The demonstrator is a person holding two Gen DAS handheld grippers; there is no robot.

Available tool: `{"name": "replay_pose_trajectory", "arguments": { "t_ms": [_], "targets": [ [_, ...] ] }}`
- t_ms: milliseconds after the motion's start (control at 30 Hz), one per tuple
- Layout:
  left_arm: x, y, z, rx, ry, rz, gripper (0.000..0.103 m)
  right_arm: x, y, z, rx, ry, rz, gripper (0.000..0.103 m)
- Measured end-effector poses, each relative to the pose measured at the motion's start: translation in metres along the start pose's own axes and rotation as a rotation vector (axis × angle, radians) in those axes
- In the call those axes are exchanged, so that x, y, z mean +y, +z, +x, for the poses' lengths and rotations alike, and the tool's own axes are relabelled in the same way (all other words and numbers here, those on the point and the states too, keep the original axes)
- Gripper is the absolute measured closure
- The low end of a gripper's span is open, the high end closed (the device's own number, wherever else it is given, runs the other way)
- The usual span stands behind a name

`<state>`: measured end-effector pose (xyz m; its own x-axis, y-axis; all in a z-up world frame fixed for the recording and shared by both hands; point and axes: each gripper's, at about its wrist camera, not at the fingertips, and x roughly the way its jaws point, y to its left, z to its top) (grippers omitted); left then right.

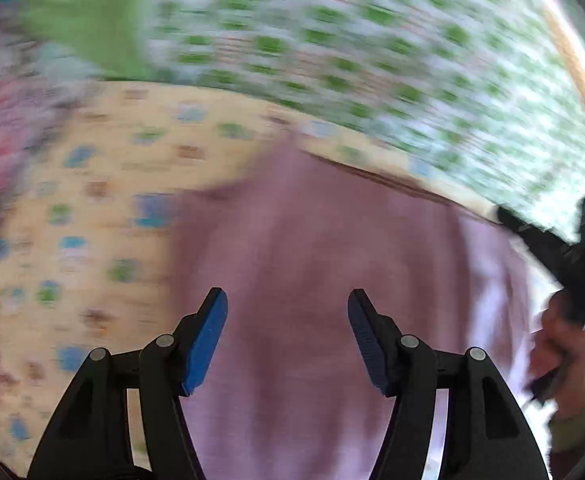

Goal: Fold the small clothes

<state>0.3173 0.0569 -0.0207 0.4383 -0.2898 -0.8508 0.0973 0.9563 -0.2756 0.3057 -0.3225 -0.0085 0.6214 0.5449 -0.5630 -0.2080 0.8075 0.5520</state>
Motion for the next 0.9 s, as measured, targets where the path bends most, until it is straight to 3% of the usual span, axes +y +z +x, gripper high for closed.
{"name": "replay_pose_trajectory", "arguments": {
  "t_ms": [67,100,200,267,367,433,467,500,533,633,667,700,767,900],
  "targets": [
    [-0.032,-0.007,0.014,0.025,-0.020,0.091,0.040,-0.004,-0.032,-0.004,0.068,-0.016,0.016,0.098],
    [-0.043,-0.010,0.022,0.031,0.004,0.137,0.040,-0.009,-0.044,-0.006,0.094,-0.067,0.010,0.098],
    [-0.043,-0.011,0.051,0.061,0.157,0.205,0.040,-0.040,-0.061,-0.023,0.111,-0.302,0.026,0.098],
    [-0.021,-0.003,0.064,0.078,0.218,0.183,0.038,-0.081,-0.062,-0.051,0.056,-0.415,0.092,0.098],
    [0.016,0.009,0.059,0.059,0.235,0.134,0.038,-0.129,-0.059,-0.083,0.014,-0.391,0.182,0.103],
    [0.034,0.013,0.049,0.045,0.231,0.102,0.040,-0.131,-0.055,-0.091,0.004,-0.399,0.170,0.103],
    [0.040,0.014,0.047,0.042,0.230,0.090,0.037,-0.129,-0.053,-0.090,0.010,-0.396,0.170,0.103],
    [0.047,0.015,0.044,0.037,0.295,0.071,0.035,-0.125,-0.051,-0.090,0.023,-0.409,0.169,0.102],
    [0.050,0.017,0.044,0.040,0.303,0.056,0.033,-0.117,-0.048,-0.092,0.018,-0.408,0.174,0.099],
    [0.064,0.010,0.021,0.029,0.205,-0.035,0.035,-0.080,-0.048,-0.097,-0.041,-0.330,0.167,0.093],
    [0.063,0.004,0.010,0.018,0.203,-0.038,0.035,-0.070,-0.047,-0.096,-0.039,-0.313,0.157,0.081],
    [0.062,-0.003,0.001,0.011,0.201,-0.040,0.035,-0.058,-0.047,-0.093,-0.034,-0.295,0.146,0.061],
    [0.065,-0.017,-0.013,0.018,0.187,-0.059,0.034,-0.030,-0.045,-0.080,-0.028,-0.248,0.104,0.043],
    [0.063,-0.051,-0.032,0.036,0.178,-0.104,0.028,0.025,-0.038,-0.041,0.015,-0.162,0.037,0.043]
  ]
}}
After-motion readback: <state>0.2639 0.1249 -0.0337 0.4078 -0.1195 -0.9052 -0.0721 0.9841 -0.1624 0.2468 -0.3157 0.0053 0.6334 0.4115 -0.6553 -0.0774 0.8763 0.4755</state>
